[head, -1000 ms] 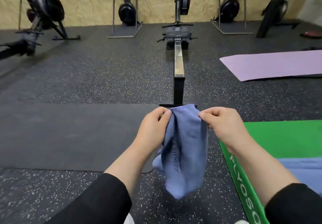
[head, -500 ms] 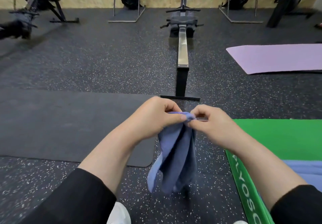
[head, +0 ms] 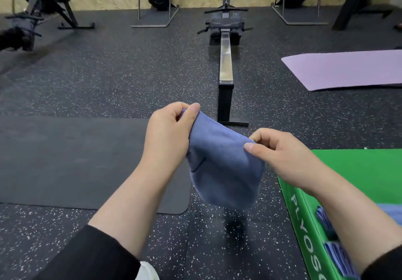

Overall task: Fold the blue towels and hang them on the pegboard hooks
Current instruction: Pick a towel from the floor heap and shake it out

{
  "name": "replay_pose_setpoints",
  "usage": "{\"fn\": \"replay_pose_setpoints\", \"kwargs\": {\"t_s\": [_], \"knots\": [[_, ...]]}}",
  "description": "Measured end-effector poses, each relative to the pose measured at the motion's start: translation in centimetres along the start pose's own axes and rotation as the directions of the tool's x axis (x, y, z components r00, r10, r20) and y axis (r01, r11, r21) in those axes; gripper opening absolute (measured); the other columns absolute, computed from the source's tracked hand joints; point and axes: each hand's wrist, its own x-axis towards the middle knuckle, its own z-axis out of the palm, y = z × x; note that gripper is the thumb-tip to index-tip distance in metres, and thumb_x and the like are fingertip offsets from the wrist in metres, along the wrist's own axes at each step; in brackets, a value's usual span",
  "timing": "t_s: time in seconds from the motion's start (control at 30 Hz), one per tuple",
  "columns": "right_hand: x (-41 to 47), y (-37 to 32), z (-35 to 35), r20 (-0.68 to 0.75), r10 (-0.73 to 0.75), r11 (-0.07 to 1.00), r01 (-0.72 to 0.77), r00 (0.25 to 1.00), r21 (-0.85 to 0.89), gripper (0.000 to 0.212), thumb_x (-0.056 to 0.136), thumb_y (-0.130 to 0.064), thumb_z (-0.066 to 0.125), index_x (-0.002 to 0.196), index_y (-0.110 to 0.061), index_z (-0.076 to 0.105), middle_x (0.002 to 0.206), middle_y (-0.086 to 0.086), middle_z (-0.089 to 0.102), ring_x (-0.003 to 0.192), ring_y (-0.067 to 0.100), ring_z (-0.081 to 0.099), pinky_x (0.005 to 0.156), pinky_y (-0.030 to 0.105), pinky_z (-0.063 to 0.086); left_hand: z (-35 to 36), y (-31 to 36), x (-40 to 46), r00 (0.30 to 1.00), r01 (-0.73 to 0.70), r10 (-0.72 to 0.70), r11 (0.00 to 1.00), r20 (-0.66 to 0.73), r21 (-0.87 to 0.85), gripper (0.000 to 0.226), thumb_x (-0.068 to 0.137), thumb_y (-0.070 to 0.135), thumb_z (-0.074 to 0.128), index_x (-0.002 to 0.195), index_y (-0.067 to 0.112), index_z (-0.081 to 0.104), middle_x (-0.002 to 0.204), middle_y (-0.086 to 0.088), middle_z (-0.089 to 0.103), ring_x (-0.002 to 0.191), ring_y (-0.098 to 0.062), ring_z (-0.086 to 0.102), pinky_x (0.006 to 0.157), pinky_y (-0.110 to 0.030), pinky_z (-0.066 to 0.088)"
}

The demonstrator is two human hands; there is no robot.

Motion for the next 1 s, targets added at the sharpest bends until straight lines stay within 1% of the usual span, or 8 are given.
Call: {"fn": "replay_pose_setpoints", "kwargs": {"t_s": [0.1, 0.17, 0.23, 0.33, 0.43, 0.73, 0.8, 1.0], "knots": [[0.0, -0.2, 0.0, -0.052, -0.019, 0.999, 0.021, 0.998, 0.031, 0.015, 0.097, -0.016, 0.063, 0.086, -0.021, 0.072, 0.078, -0.004, 0.072, 0.070, 0.005, 0.056, 0.071, 0.032, 0.046, 0.9, 0.4, -0.7, 0.994, 0.016, -0.020, 0.999, 0.112, 0.037, 0.023, 0.097, 0.037, 0.062, 0.085, 0.019, 0.070, 0.060, 0.007, 0.058, 0.055, -0.012, 0.051, 0.054, -0.042, 0.054], [0.1, -0.5, 0.3, -0.107, -0.027, 0.999, 0.030, 0.994, 0.030, 0.013, 0.095, -0.016, 0.067, 0.087, -0.022, 0.076, 0.083, -0.003, 0.076, 0.075, 0.005, 0.060, 0.077, 0.035, 0.051, 1.8, 1.0, -1.8, 0.977, -0.049, 0.026, 0.993, 0.210, 0.104, 0.013, 0.094, 0.039, 0.065, 0.105, 0.034, 0.071, 0.064, 0.017, 0.060, 0.061, 0.007, 0.053, 0.064, -0.017, 0.048], [0.2, -0.7, 0.7, -0.150, -0.022, 0.999, 0.029, 0.988, 0.046, 0.008, 0.091, -0.024, 0.074, 0.085, -0.021, 0.078, 0.082, 0.000, 0.077, 0.076, 0.007, 0.062, 0.080, 0.041, 0.053, 2.5, 1.2, -2.8, 0.944, -0.117, 0.053, 0.977, 0.325, 0.181, 0.033, 0.092, 0.046, 0.065, 0.124, 0.042, 0.064, 0.068, 0.018, 0.059, 0.072, 0.010, 0.055, 0.066, -0.004, 0.037], [0.2, -1.1, 1.1, -0.159, -0.014, 0.990, 0.037, 0.987, 0.137, 0.009, 0.087, -0.027, 0.078, 0.084, -0.018, 0.077, 0.082, 0.002, 0.078, 0.077, 0.009, 0.065, 0.082, 0.043, 0.055, 3.0, 1.1, -3.2, 0.900, -0.175, 0.047, 0.950, 0.433, 0.259, 0.029, 0.095, 0.050, 0.058, 0.120, 0.039, 0.067, 0.087, 0.012, 0.070, 0.086, 0.003, 0.060, 0.071, -0.011, 0.039], [0.1, -1.4, 1.2, -0.143, -0.016, 0.980, 0.044, 0.990, 0.193, 0.004, 0.089, -0.018, 0.075, 0.087, -0.015, 0.077, 0.085, -0.002, 0.079, 0.080, 0.006, 0.069, 0.082, 0.030, 0.055, 2.9, 0.7, -3.1, 0.897, -0.171, 0.040, 0.950, 0.440, 0.262, 0.029, 0.097, 0.048, 0.059, 0.081, 0.024, 0.064, 0.062, 0.016, 0.057, 0.064, -0.001, 0.051, 0.059, -0.017, 0.037], [-0.3, -0.7, 1.1, -0.032, 0.009, 1.000, -0.009, 0.999, -0.011, 0.019, 0.097, -0.022, 0.063, 0.080, -0.014, 0.068, 0.064, -0.006, 0.054, 0.061, 0.005, 0.040, 0.060, 0.029, 0.035, 0.4, 0.2, -1.0, 1.000, 0.013, -0.014, 0.965, 0.000, 0.262, 0.029, 0.099, 0.039, 0.057, 0.081, 0.017, 0.061, 0.072, 0.003, 0.064, 0.079, -0.020, 0.058, 0.064, -0.023, 0.040], [-0.2, -1.0, 1.2, -0.057, -0.021, 1.000, 0.021, 0.998, 0.002, 0.019, 0.099, -0.018, 0.059, 0.084, -0.018, 0.070, 0.071, 0.000, 0.065, 0.066, 0.003, 0.048, 0.067, 0.032, 0.043, 0.6, 0.3, -1.3, 0.997, 0.010, -0.031, 0.956, 0.065, 0.293, 0.014, 0.097, 0.043, 0.059, 0.097, 0.029, 0.063, 0.081, 0.011, 0.066, 0.086, -0.016, 0.060, 0.071, -0.030, 0.042], [-0.1, -1.1, 1.6, 0.007, -0.064, 0.997, 0.064, 0.998, -0.048, 0.014, 0.098, -0.020, 0.062, 0.094, -0.023, 0.075, 0.087, -0.008, 0.075, 0.081, 0.007, 0.064, 0.085, 0.036, 0.050, 2.2, 1.2, -3.4, 0.886, -0.165, -0.001, 0.934, 0.464, 0.317, 0.040, 0.099, 0.045, 0.054, 0.140, 0.047, 0.051, 0.092, 0.013, 0.068, 0.091, -0.009, 0.059, 0.080, -0.025, 0.043]]}}
